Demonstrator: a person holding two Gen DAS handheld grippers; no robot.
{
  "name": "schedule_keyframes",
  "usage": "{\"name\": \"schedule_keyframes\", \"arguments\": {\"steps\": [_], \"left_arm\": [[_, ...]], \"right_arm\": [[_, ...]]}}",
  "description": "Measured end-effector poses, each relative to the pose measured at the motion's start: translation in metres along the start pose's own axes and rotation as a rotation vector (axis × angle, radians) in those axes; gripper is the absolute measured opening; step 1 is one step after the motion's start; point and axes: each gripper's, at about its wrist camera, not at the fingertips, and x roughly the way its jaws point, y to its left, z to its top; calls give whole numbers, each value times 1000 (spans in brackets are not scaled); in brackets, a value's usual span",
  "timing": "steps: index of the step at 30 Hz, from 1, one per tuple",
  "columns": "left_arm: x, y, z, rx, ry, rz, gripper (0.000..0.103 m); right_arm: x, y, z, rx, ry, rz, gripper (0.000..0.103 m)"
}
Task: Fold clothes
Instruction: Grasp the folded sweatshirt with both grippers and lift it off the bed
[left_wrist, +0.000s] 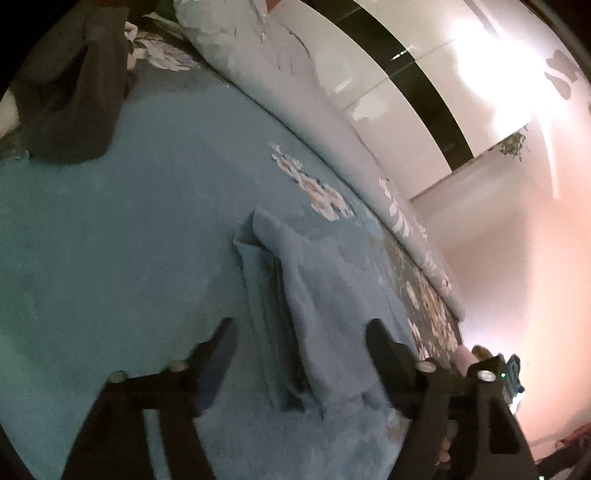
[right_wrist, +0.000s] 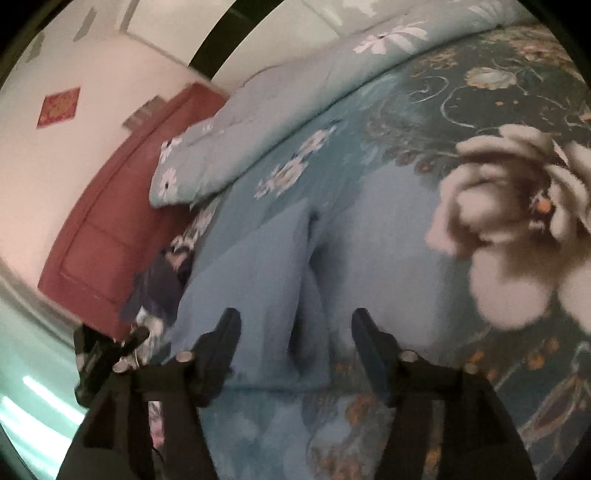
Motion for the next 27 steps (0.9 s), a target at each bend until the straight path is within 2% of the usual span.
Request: {"name": "schedule_keyframes", "arguments": {"steps": [6, 10, 12, 14, 15, 16, 17, 19, 21, 24, 27], "left_arm": [[49, 9, 6, -58, 140, 8, 78], [62, -1, 4, -47, 153, -26, 77], [65, -5, 3, -25, 153, -19, 76], [66, -8, 3, -16, 152, -20, 72], [67, -8, 3, -24, 156, -28, 57], [69, -6, 1, -41, 171, -32, 44], [66, -8, 0, -35, 168, -28, 41], [60, -13, -2, -16, 156, -17, 28], [54, -19, -4, 4, 144, -7, 25], [39, -38, -7, 55, 125, -11, 24], [18, -61, -11, 84, 91, -56, 24]], "right_arm": [[34, -10, 16, 95, 67, 3, 64], [53, 0, 18, 93, 111, 42, 65], [62, 8, 18, 67, 117, 13, 67], [64, 13, 18, 65, 124, 48, 66], [65, 12, 17, 81, 130, 77, 62], [66, 12, 15, 97, 137, 106, 50], [68, 12, 13, 104, 142, 110, 44], [66, 15, 13, 102, 138, 108, 28], [63, 17, 13, 100, 133, 107, 17], [49, 34, 18, 44, 122, 113, 15], [21, 48, 21, -5, 100, 142, 14]]}}
